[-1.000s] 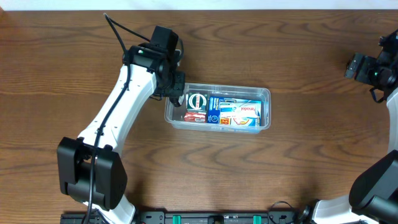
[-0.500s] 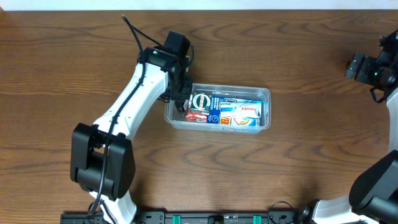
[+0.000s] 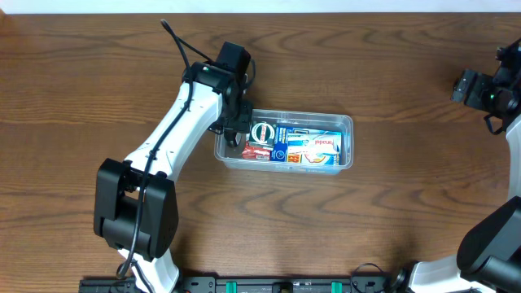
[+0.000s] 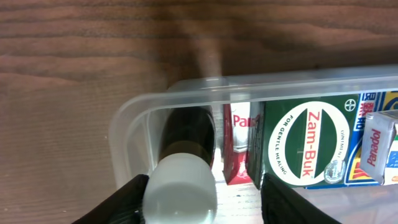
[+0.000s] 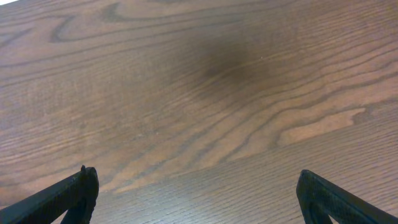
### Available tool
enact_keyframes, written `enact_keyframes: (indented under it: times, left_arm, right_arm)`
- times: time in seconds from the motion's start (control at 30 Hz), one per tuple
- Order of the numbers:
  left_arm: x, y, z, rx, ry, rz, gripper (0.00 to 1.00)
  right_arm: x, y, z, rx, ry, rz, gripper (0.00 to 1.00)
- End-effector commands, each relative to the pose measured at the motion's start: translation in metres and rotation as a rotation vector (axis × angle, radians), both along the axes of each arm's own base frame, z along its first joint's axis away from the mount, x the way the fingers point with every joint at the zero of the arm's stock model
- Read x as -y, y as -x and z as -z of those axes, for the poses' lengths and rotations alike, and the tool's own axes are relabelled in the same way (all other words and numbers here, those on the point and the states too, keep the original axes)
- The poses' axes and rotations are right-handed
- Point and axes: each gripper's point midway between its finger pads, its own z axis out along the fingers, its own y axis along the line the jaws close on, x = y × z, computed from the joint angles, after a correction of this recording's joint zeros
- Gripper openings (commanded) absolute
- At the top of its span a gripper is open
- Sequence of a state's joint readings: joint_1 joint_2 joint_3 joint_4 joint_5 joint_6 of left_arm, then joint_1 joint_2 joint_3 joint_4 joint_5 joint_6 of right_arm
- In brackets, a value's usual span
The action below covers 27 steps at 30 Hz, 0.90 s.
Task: Pack container
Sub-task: 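Lower the bottle into the container's left end and release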
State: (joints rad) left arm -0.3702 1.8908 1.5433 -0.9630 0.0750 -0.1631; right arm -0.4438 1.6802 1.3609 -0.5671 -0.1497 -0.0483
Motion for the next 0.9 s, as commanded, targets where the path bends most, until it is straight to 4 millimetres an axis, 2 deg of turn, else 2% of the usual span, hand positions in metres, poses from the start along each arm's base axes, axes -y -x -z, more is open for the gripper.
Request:
enact_keyframes:
  times: [0.0, 0.17, 0.4, 0.47, 0.77, 0.8, 0.87]
  left_arm:
    - [-0.003, 0.001, 0.001, -0.002, -0.007, -0.010, 0.59]
    - [0.010, -0.005, -0.015, 0.023, 0.062, 0.001, 0.59]
    - [0.017, -0.012, -0.060, 0.127, 0.124, 0.010, 0.60]
    - [0.016, -0.010, -0.074, 0.159, 0.137, 0.012, 0.64]
    - [0.008, 0.011, -0.144, 0.315, 0.194, 0.020, 0.66]
    - [0.006, 0.015, -0.150, 0.326, 0.196, 0.022, 0.71]
    - [-0.001, 0.024, -0.160, 0.347, 0.180, 0.046, 0.74]
  right_arm:
    - [-0.002, -0.002, 0.001, -0.001, 0.002, -0.017, 0.99]
    - [-0.002, -0.002, 0.001, -0.001, 0.002, -0.017, 0.99]
    - [-0.002, -0.002, 0.001, -0.001, 0.002, -0.017, 0.99]
    - [-0.002, -0.002, 0.001, -0.001, 0.002, -0.017, 0.99]
    - [-0.002, -0.002, 0.001, -0.001, 0.002, -0.017, 0.99]
    - [-0.002, -0.002, 0.001, -0.001, 0.002, -0.017, 0.99]
    - [-0.002, -0.002, 0.001, -0.001, 0.002, -0.017, 0.99]
